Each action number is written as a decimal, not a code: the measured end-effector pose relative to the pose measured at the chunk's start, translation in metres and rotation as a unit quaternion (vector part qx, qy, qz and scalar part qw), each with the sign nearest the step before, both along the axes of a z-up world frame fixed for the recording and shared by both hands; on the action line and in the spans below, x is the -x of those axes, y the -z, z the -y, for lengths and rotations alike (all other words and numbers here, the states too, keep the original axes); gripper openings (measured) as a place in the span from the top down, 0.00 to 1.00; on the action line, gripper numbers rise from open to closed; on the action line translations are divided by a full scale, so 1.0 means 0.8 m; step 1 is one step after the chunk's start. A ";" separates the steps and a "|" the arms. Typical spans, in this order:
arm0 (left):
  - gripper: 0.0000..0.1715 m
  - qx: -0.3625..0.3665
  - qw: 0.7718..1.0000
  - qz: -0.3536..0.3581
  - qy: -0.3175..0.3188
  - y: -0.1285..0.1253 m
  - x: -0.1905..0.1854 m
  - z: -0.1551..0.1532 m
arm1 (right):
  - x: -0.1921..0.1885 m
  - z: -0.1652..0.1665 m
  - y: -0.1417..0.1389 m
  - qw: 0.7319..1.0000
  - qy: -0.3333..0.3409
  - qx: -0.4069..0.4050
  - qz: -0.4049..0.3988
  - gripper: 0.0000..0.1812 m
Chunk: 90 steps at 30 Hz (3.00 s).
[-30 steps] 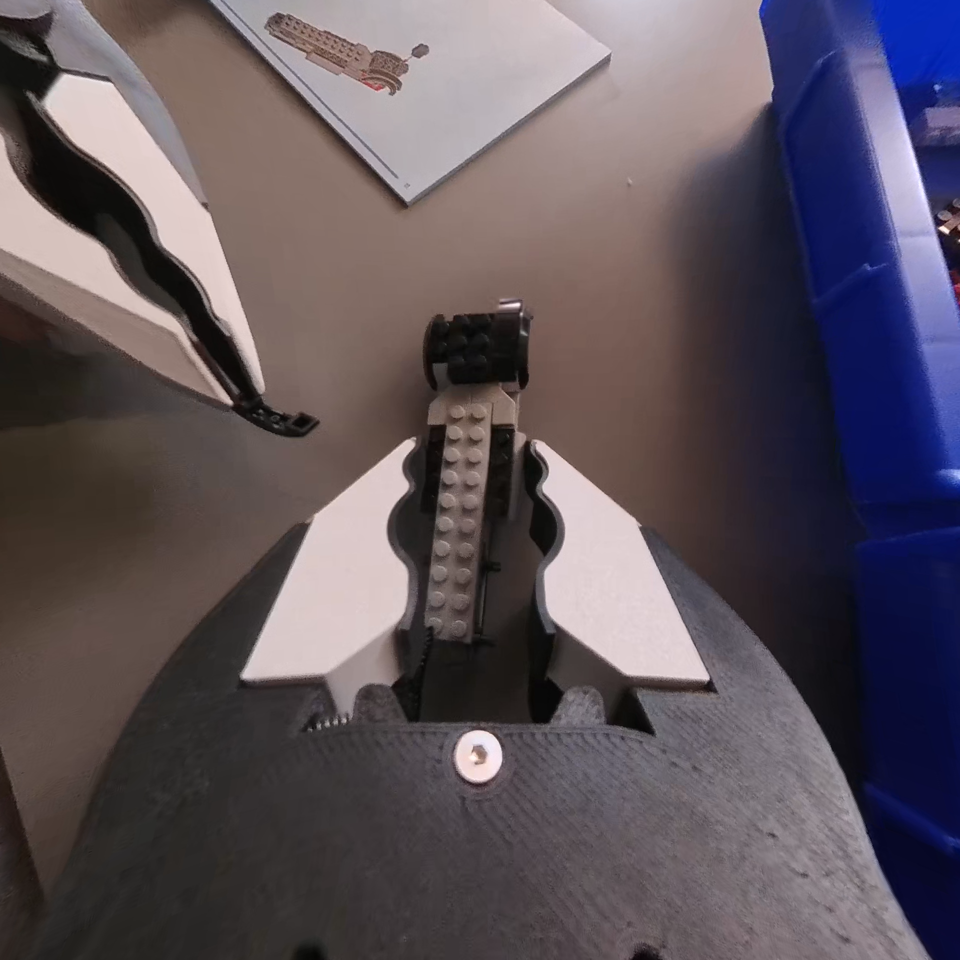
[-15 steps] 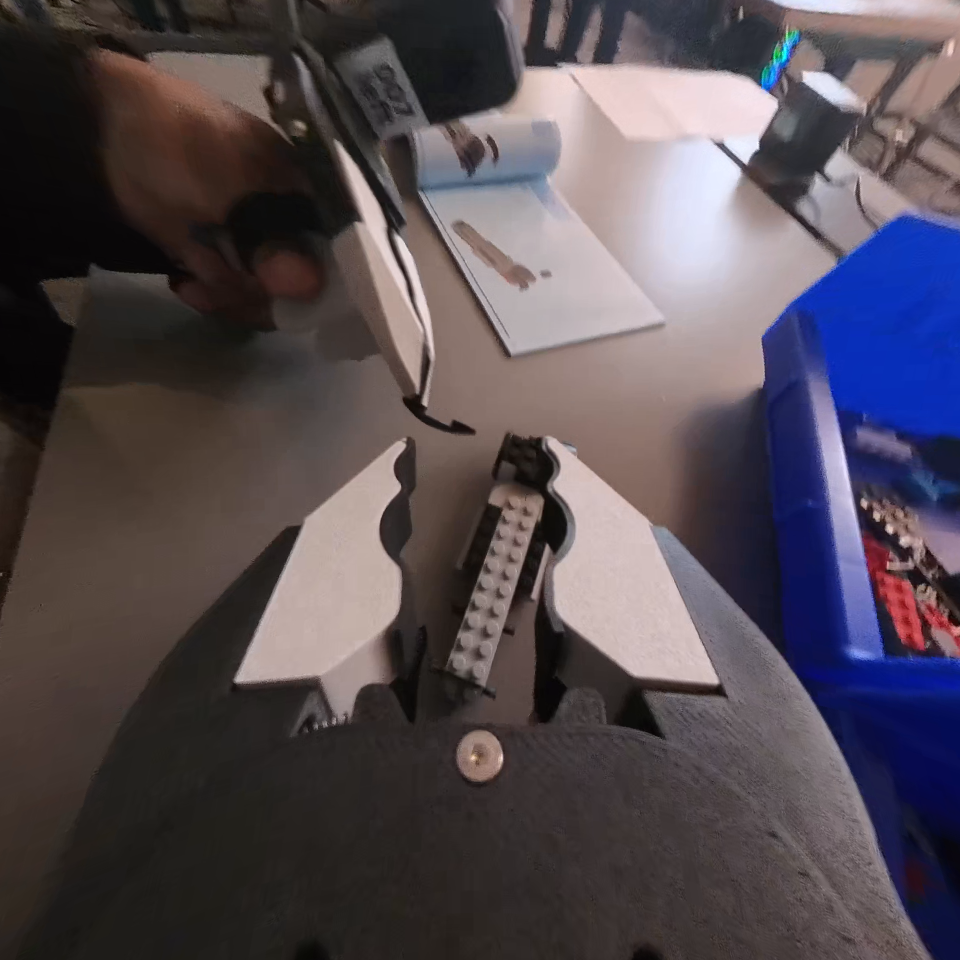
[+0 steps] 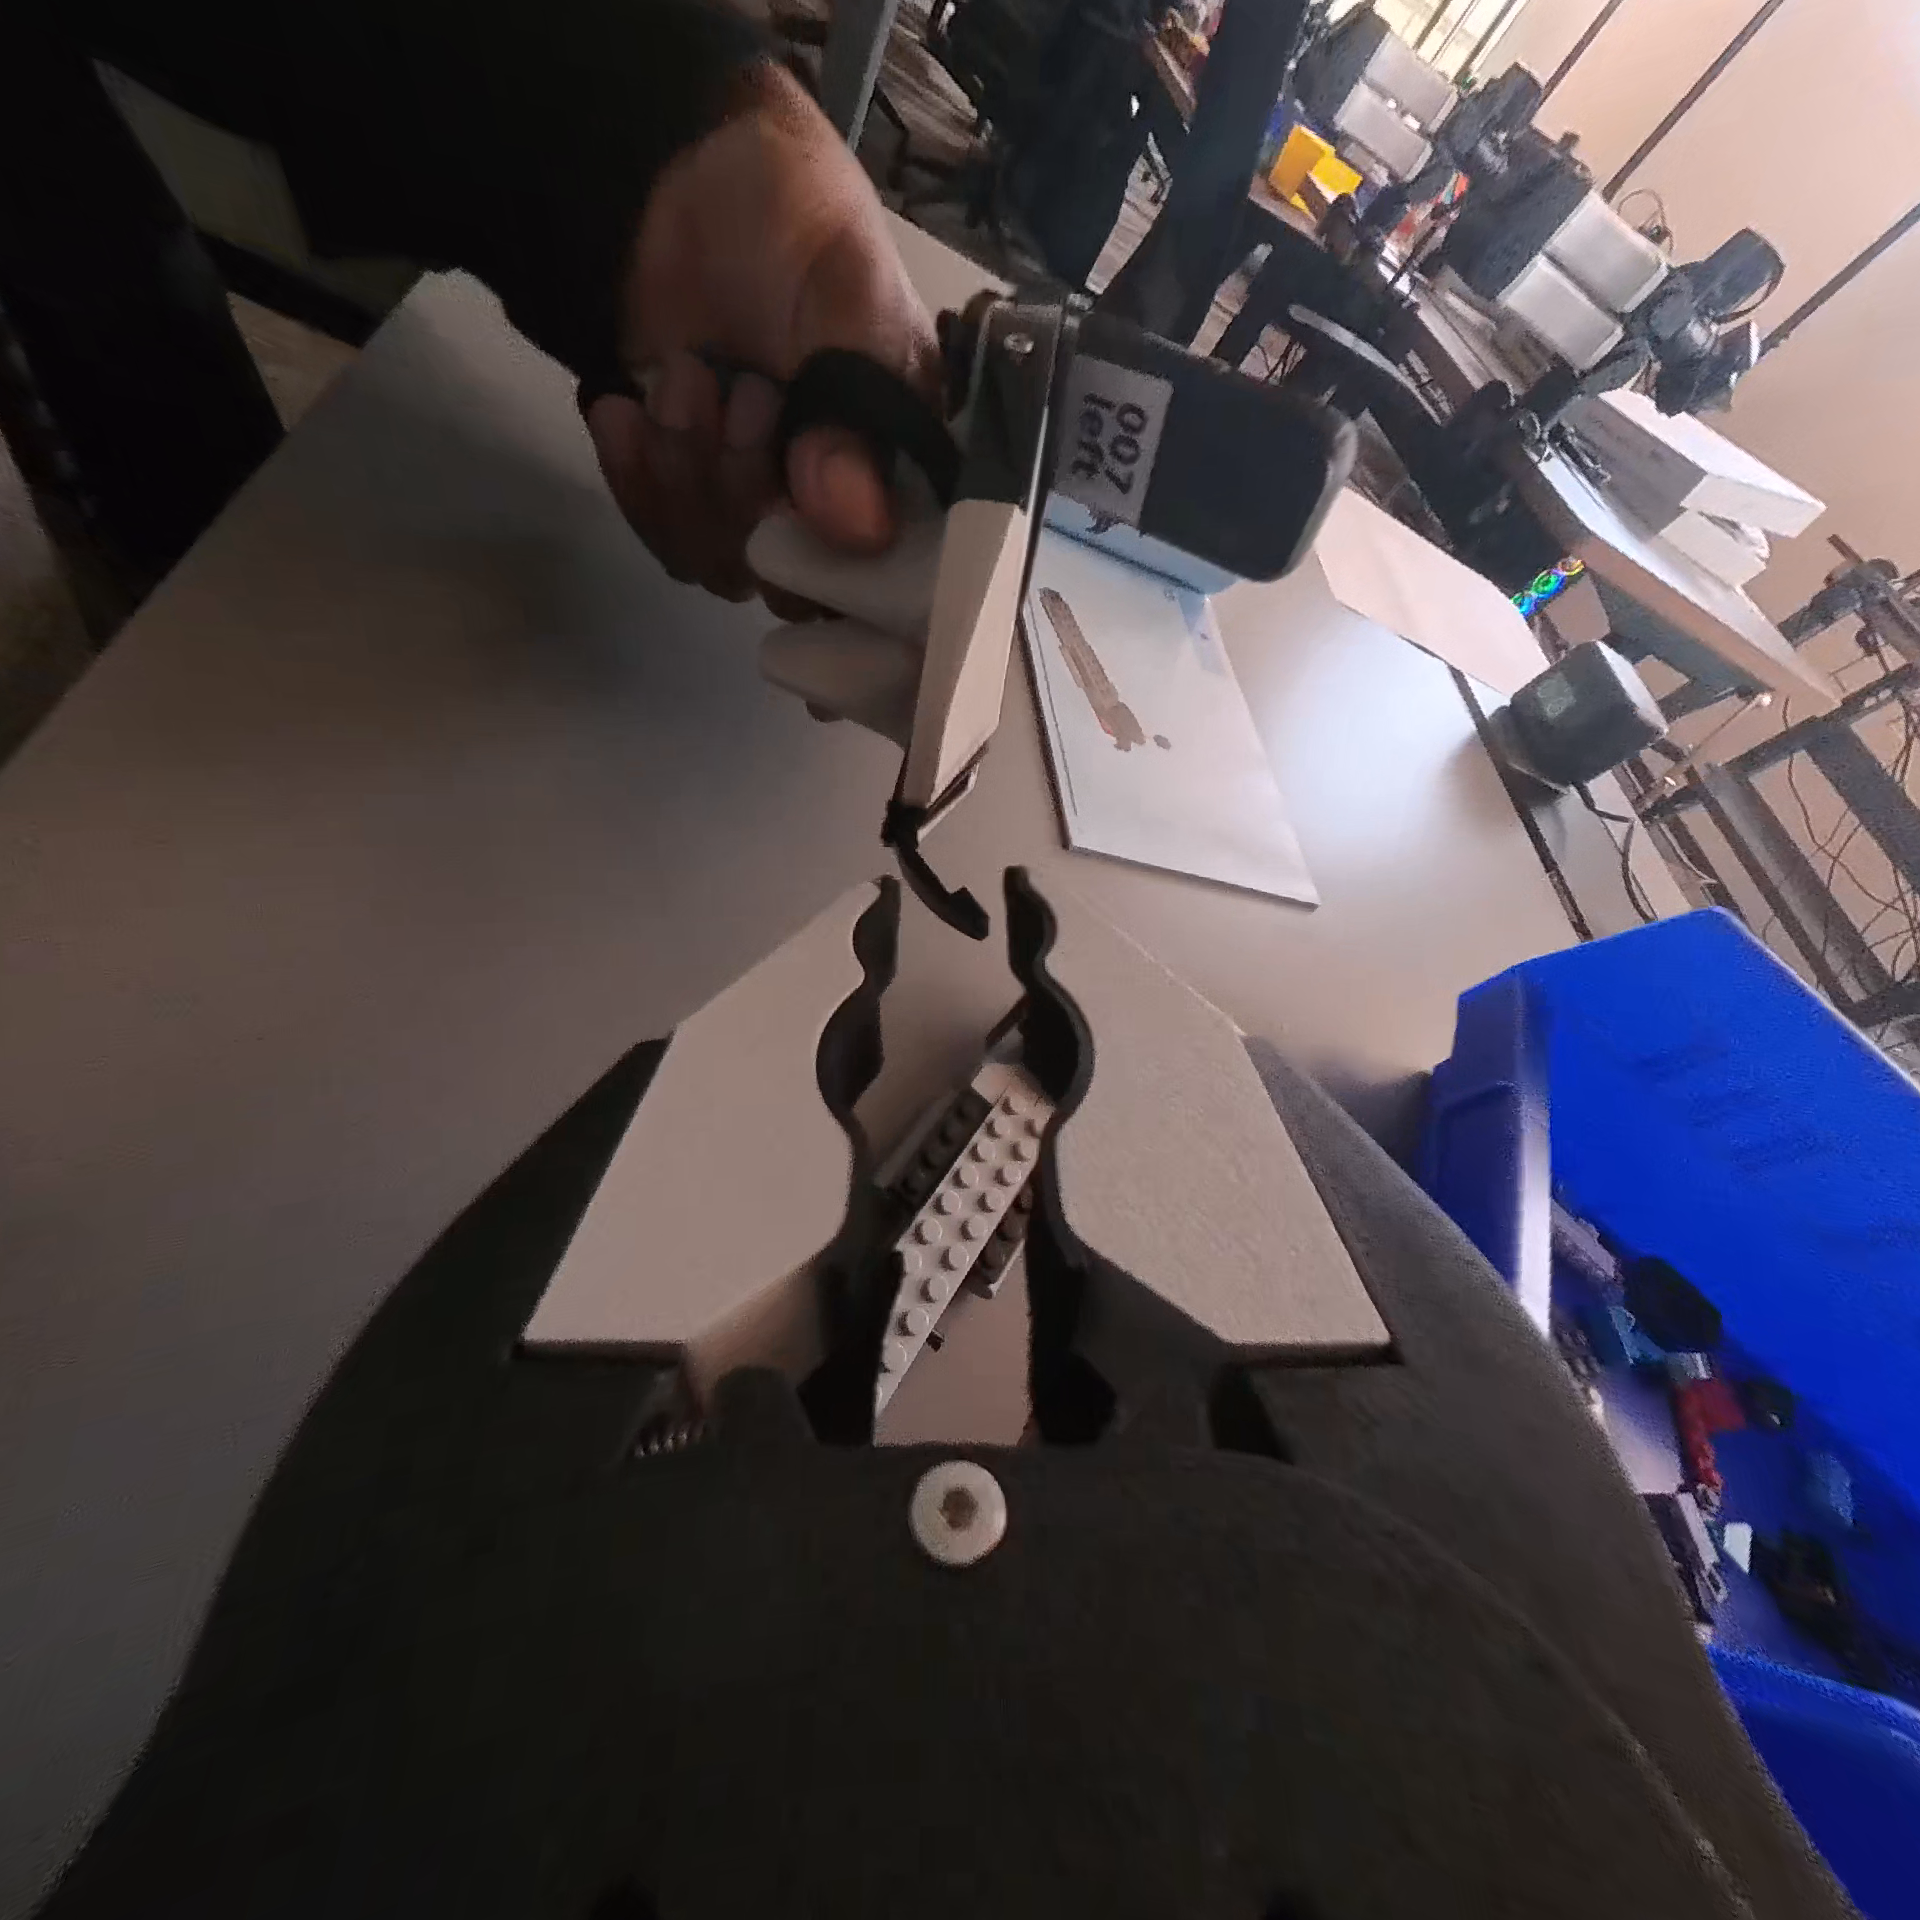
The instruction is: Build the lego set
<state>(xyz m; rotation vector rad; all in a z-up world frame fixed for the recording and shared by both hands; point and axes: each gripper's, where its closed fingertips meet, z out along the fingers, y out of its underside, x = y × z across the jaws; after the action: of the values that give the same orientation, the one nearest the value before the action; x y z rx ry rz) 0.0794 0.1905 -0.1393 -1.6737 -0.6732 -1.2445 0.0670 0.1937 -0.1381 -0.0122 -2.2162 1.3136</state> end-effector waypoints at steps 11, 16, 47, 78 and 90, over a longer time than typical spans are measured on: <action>0.89 -0.083 0.994 -0.033 -0.055 -0.024 0.036 0.003 | 0.011 -0.008 0.005 0.979 0.044 0.098 0.171 0.96; 0.87 -0.094 0.989 -0.103 -0.051 -0.023 0.041 -0.007 | 0.014 -0.007 -0.010 0.934 0.032 0.199 0.294 0.96; 0.98 0.037 0.992 0.002 -0.117 0.016 0.081 -0.019 | 0.045 -0.045 0.072 0.934 0.251 -0.018 0.253 0.65; 0.97 0.069 0.990 -0.040 -0.119 0.019 0.079 -0.020 | 0.056 -0.035 0.061 0.936 0.268 0.026 0.226 0.78; 0.96 0.101 0.980 -0.104 -0.137 0.021 0.086 -0.019 | 0.057 -0.036 0.057 0.935 0.271 0.041 0.225 0.78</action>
<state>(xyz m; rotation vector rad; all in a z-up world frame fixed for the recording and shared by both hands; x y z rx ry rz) 0.0102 0.2055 -0.1559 -1.7748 -0.8908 -0.8157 0.0211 0.2221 -0.1838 -0.9733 -2.2666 1.1567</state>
